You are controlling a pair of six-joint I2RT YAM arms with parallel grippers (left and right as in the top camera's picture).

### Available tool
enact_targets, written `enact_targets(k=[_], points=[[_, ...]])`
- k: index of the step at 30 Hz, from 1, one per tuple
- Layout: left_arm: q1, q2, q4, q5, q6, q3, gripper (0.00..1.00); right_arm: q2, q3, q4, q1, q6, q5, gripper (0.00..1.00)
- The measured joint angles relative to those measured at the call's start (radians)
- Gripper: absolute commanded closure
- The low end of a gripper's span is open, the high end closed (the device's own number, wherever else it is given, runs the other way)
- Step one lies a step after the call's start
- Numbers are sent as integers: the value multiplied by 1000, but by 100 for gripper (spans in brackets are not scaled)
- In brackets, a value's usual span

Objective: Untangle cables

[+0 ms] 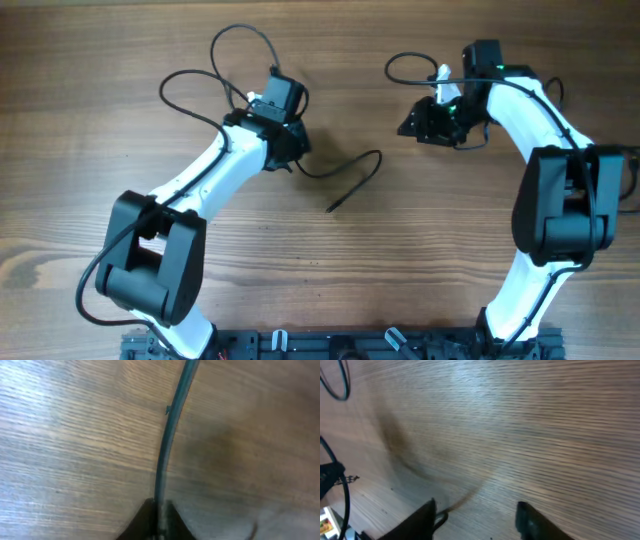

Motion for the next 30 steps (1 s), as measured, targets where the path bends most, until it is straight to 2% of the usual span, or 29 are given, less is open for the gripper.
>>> enact_targets(k=[1, 2, 3, 5, 7, 8, 9, 14, 17, 26, 30], points=[[-8, 2, -3, 0, 3, -1, 38, 0, 0, -2, 4, -2, -1, 30], [-16, 4, -6, 0, 1, -1, 29, 0, 0, -8, 5, 1, -2, 26], [-22, 6, -8, 0, 3, -1, 24, 0, 0, -15, 5, 0, -2, 24], [-32, 10, -10, 0, 5, -1, 20, 0, 0, -34, 5, 2, -2, 21], [-37, 10, -11, 0, 3, -3, 9, 0, 0, -49, 5, 1, -2, 16], [-38, 10, -12, 0, 1, -3, 0, 0, 0, -51, 5, 1, -2, 14], [-39, 10, -14, 0, 8, -3, 0, 0, 0, -51, 6, 1, -2, 10], [-39, 1, -23, 9, 102, -2, 0, 0, 0, -47, 18, 1, -2, 8], [-39, -58, -24, 12, 129, -2, 0, 0, 0, -24, 33, 0, -1, 2], [-3, -383, -35, 16, 136, 10, 0, 0, 0, 278, 120, -37, -144, 0], [-2, -389, -142, -36, 124, 12, 0, 0, -1, 377, 182, -37, -165, 0]])
